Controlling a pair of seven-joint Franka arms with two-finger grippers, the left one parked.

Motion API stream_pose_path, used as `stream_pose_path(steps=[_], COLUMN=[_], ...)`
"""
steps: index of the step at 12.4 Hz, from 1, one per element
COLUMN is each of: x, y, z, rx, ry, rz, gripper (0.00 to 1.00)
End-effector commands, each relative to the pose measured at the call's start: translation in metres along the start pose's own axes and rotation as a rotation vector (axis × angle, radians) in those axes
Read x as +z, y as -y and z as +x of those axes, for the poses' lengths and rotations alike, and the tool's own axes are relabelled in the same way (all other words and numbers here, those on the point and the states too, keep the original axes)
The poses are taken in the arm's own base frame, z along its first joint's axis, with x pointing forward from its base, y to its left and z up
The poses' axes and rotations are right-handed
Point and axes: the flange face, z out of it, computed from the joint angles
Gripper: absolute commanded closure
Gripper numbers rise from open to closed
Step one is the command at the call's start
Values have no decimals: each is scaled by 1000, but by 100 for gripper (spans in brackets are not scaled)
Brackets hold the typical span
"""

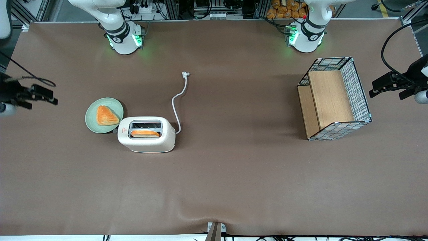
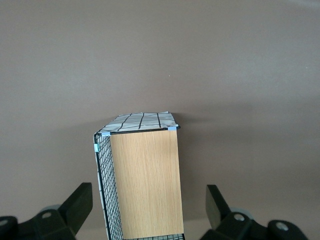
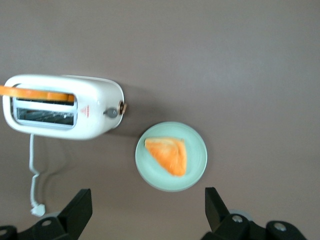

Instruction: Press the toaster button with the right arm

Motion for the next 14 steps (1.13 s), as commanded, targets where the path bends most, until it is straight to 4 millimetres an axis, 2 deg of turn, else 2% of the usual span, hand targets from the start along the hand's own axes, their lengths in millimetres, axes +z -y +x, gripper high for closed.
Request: stream_pose_path(steps=[1, 5, 14], x=[-21, -59, -61], y=[19, 15, 13], z=[-24, -33, -32], rx=[59, 86, 120], ry=[5, 3, 2], rz=[-65, -56, -65], gripper=[0, 0, 0])
